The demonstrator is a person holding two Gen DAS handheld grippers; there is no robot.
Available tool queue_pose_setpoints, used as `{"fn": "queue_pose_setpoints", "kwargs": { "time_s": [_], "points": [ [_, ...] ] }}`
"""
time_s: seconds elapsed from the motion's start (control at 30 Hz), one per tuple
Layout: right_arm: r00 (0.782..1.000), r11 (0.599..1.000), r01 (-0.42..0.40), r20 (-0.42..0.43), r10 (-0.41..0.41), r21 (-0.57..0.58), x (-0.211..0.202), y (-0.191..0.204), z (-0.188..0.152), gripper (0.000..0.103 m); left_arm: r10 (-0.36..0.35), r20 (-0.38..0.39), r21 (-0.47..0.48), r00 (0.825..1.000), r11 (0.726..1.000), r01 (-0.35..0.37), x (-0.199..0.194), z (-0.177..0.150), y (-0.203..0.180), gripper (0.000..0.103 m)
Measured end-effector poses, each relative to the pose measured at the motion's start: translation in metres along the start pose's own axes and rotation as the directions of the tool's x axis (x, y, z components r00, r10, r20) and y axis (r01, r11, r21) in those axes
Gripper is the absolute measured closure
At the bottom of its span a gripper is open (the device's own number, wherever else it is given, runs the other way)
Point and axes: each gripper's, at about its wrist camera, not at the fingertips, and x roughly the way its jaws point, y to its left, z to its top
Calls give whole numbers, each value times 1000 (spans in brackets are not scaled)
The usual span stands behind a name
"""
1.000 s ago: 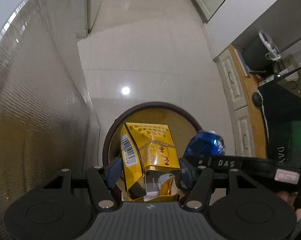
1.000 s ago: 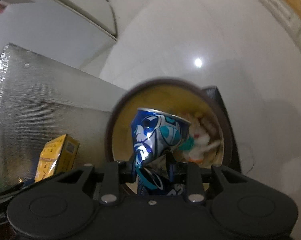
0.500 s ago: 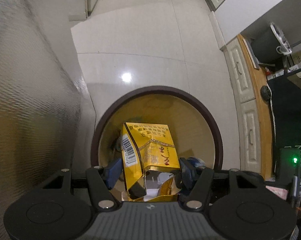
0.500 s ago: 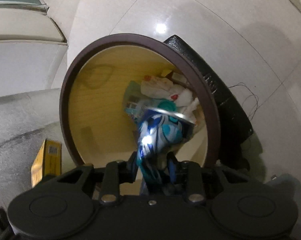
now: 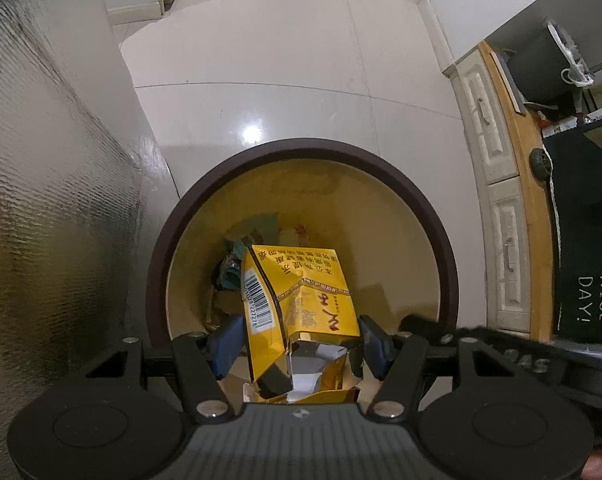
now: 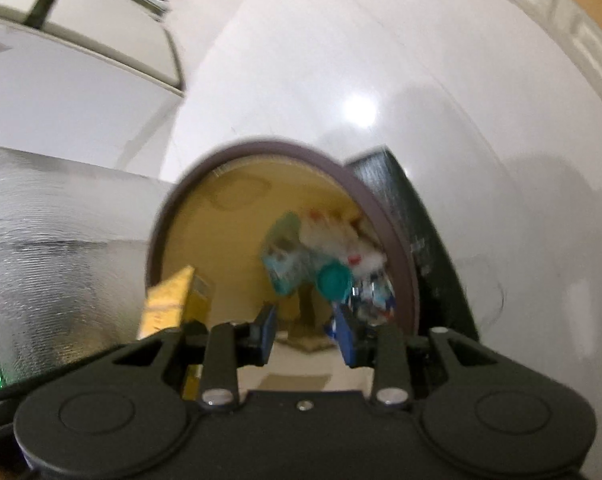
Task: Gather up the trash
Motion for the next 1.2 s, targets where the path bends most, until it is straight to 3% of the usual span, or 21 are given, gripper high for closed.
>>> {"fn": "queue_pose_setpoints", "kwargs": {
  "time_s": [0.13,0.2,0.27,0.77,1.2],
  "points": [
    [997,998,-27,71,30,-48,-17,1,7,69,-6,20,22,1000,1000,6,5,2,-4,38],
    [995,998,-34,96,40,-61,-22,3,9,69,-1,16,21,1000,1000,1,8,2,-3,22],
    [993,996,-31,110,41,-86,-29,6,11,69,8,18,21,1000,1000,-8,7,1,-2,16],
    [989,978,-35,133,63,-205,-58,24,10,69,33,92,46,995,998,-37,-40,-6,0,0],
    [981,939,13,187,55,-343,-123,43,3,53,66,198,9,978,998,-69,-115,-27,1,0]
  ]
}}
